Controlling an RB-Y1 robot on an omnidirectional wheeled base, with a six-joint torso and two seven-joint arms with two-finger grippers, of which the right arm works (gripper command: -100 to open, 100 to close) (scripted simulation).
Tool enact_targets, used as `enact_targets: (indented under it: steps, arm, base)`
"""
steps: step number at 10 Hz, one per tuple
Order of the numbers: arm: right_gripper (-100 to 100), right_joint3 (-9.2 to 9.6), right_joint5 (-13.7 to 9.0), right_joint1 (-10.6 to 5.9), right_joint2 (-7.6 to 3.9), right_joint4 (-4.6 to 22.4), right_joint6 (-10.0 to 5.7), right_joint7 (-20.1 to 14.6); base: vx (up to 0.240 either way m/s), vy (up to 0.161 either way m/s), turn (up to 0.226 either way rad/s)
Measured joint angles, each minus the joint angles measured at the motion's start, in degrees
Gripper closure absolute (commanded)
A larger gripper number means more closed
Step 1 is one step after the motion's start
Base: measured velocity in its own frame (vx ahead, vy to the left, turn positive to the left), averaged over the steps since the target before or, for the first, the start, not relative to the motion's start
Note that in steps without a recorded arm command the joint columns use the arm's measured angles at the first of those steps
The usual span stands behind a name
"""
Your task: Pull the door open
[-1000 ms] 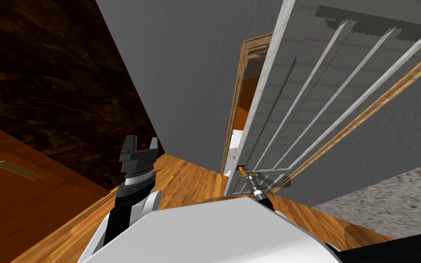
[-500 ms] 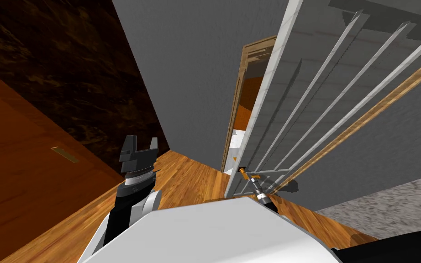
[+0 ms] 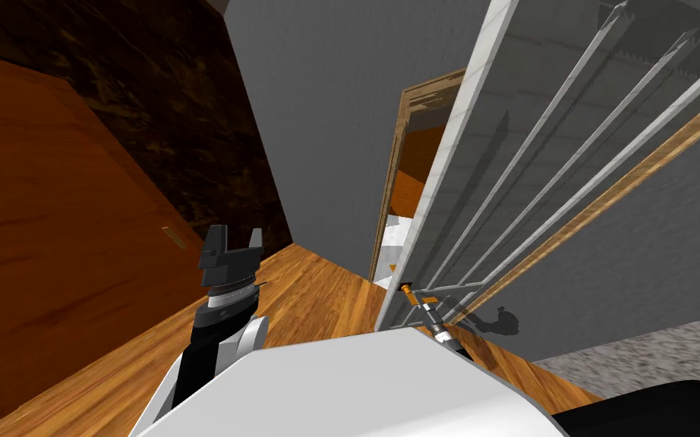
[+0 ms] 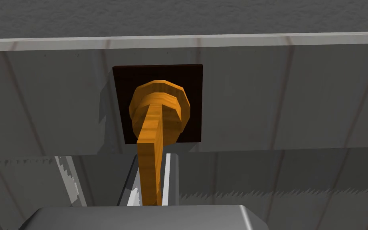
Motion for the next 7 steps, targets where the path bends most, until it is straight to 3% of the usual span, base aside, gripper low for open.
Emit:
enact_targets:
  steps: [2,4,7]
  arm:
    - [100,0.24,-0.01,1.55,-0.55,-0.95,-0.86,-0.33]
    - [100,0.53,0.14,1.20,-0.52,0.54,-1.64,-0.60]
    - [100,0.37,-0.36,-1.49,0.12,1.73,-0.44,0.18]
  base:
    - [-0.159,-0.039,0.067]
    - [-0.097,-0.029,0.074]
    - [-0.225,-0.086,0.175]
